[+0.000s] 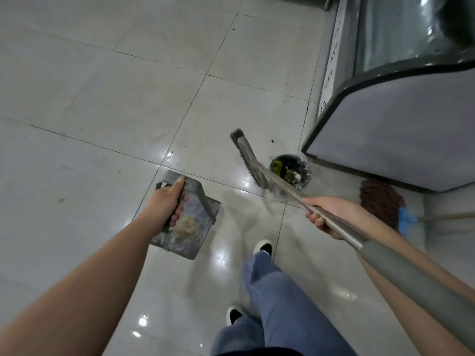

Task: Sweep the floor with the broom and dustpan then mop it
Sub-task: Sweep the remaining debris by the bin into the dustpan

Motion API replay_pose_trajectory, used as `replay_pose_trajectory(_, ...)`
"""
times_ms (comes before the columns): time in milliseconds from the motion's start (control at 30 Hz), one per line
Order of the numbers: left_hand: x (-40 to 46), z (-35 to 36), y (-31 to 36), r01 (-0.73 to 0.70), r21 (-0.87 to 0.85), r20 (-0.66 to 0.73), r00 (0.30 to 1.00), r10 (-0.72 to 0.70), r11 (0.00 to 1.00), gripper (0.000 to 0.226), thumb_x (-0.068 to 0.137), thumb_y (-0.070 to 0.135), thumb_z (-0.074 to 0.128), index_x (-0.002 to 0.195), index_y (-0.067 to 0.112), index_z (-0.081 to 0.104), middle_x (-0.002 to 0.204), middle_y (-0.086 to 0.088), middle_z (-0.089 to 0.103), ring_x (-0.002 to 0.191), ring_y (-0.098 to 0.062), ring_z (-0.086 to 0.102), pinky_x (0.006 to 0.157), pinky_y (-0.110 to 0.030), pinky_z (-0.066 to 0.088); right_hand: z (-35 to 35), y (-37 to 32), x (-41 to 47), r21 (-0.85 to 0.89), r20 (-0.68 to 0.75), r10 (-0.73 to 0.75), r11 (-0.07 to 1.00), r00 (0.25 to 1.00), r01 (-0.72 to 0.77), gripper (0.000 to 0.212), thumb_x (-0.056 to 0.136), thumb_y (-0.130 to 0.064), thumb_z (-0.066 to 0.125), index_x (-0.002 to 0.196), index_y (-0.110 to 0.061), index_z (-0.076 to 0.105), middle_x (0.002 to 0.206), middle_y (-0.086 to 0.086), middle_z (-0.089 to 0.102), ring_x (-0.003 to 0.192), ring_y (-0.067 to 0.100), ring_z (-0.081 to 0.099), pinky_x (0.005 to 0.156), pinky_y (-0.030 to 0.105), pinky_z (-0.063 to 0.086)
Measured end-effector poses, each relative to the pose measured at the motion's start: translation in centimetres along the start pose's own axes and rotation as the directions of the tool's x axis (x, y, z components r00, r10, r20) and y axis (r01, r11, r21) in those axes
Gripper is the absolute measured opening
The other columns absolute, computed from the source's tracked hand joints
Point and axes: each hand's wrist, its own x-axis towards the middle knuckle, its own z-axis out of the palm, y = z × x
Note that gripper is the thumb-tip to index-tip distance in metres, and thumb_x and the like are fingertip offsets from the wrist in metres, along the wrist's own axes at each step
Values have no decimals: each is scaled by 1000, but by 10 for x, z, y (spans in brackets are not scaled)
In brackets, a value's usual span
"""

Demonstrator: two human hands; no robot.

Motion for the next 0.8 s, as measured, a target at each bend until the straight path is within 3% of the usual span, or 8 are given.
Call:
replay_pose_trajectory(133, 65, -22, 20, -5, 80, -98, 995, 13, 997, 61, 88, 60, 43, 53, 10, 49, 30, 2, 37, 25, -15, 31, 38, -18, 29, 24, -60, 33, 16, -38, -132, 991, 991, 133, 23, 94, -15, 53, 78, 2, 53, 36, 3, 53, 24, 5, 46, 28, 12, 41)
replay_pose_trajectory(233, 121, -23, 40, -1, 194, -121, 992, 25, 981, 62, 85, 61, 47, 48, 11, 49, 29, 4, 40, 24, -13, 35, 37, -17, 32, 26, -124, 73, 133, 8, -107, 986, 994, 105, 20, 95, -15, 51, 80, -1, 51, 48, 2, 51, 25, 4, 44, 26, 12, 37)
replay_pose_trajectory(333, 180, -17, 65, 6, 295, -33, 999, 4, 956, 64, 84, 63, 46, 44, 13, 48, 31, 3, 43, 31, -15, 42, 44, -22, 38, 24, -199, 122, 165, 18, -40, 986, 999, 36, 27, 98, -18, 45, 74, -7, 42, 37, -1, 39, 22, 1, 34, 22, 9, 27)
replay_pose_trajectory(433, 232, -8, 93, 18, 374, 61, 997, -44, 927, 65, 86, 62, 44, 40, 16, 49, 33, 1, 45, 34, -18, 43, 46, -25, 40, 24, -261, 167, 100, -22, 12, 995, 1000, -10, 28, 98, -23, 45, 74, -10, 40, 34, -3, 38, 21, 2, 34, 22, 10, 27)
replay_pose_trajectory(567, 282, 2, 122, -3, 434, 149, 986, -68, 901, 72, 86, 61, 43, 29, 18, 47, 30, 2, 41, 29, -16, 40, 34, -18, 36, 26, -315, 220, 87, -128, 13, 996, 992, -2, 22, 99, -22, 42, 80, -11, 41, 53, 0, 37, 21, 3, 33, 22, 11, 28)
replay_pose_trajectory(633, 305, 6, 130, -8, 401, 198, 977, -78, 916, 69, 86, 59, 46, 32, 17, 46, 30, 1, 40, 26, -15, 36, 32, -17, 33, 24, -332, 248, 97, -167, 18, 995, 986, -2, 24, 100, -22, 39, 79, -11, 40, 61, 0, 32, 19, 4, 32, 22, 10, 27)
replay_pose_trajectory(733, 338, 9, 136, -16, 408, 255, 962, -96, 913, 65, 88, 57, 45, 37, 18, 46, 30, 1, 38, 24, -13, 32, 31, -17, 29, 28, -351, 289, 109, -223, 64, 993, 973, -41, 26, 102, -22, 35, 79, -10, 40, 57, 3, 38, 19, 6, 32, 22, 11, 26)
replay_pose_trajectory(800, 362, 16, 138, -31, 433, 282, 954, -103, 901, 60, 88, 57, 44, 45, 16, 47, 31, 2, 39, 24, -12, 33, 31, -17, 29, 36, -358, 313, 84, -250, 92, 994, 964, -73, 24, 101, -19, 35, 80, -9, 39, 63, 4, 36, 29, 7, 36, 23, 9, 25)
